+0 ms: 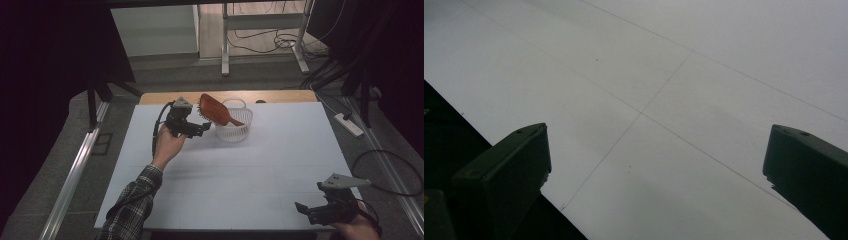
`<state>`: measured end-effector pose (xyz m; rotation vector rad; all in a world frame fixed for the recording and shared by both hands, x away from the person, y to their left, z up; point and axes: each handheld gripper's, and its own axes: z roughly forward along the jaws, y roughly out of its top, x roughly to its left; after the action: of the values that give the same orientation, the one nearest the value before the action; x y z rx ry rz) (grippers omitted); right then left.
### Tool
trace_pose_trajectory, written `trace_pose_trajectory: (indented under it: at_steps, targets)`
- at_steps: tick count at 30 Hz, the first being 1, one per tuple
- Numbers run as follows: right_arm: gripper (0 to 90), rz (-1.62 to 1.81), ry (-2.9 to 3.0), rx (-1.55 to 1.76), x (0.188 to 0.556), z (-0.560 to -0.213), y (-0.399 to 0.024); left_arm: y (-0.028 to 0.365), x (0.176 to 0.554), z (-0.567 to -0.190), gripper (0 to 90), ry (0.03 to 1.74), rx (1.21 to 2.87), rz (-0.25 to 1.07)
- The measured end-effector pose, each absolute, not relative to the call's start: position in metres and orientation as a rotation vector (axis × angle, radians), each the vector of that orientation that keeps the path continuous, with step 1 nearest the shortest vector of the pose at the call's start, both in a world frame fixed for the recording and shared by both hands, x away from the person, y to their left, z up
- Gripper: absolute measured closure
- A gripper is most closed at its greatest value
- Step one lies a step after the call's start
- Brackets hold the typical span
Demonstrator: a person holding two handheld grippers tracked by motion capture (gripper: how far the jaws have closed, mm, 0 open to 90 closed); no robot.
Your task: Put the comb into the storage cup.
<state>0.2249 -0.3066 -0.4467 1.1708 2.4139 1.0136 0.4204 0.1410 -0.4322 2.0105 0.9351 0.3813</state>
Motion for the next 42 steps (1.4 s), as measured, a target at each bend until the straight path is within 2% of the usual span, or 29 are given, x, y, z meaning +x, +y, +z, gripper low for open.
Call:
trace_pose_trajectory:
  at_steps: [17,42]
  targets:
    - [0.0,1.016,2.404,1.173,0.224,-0.446,-0.307,0.149,0.408,-0.443,0.6,0.925,1.978,0.337]
    - [0.0,1.032,2.392,1.165,0.223,-0.445,-0.308,0.165,0.392,-0.443,0.2,0.916,1.966,0.361]
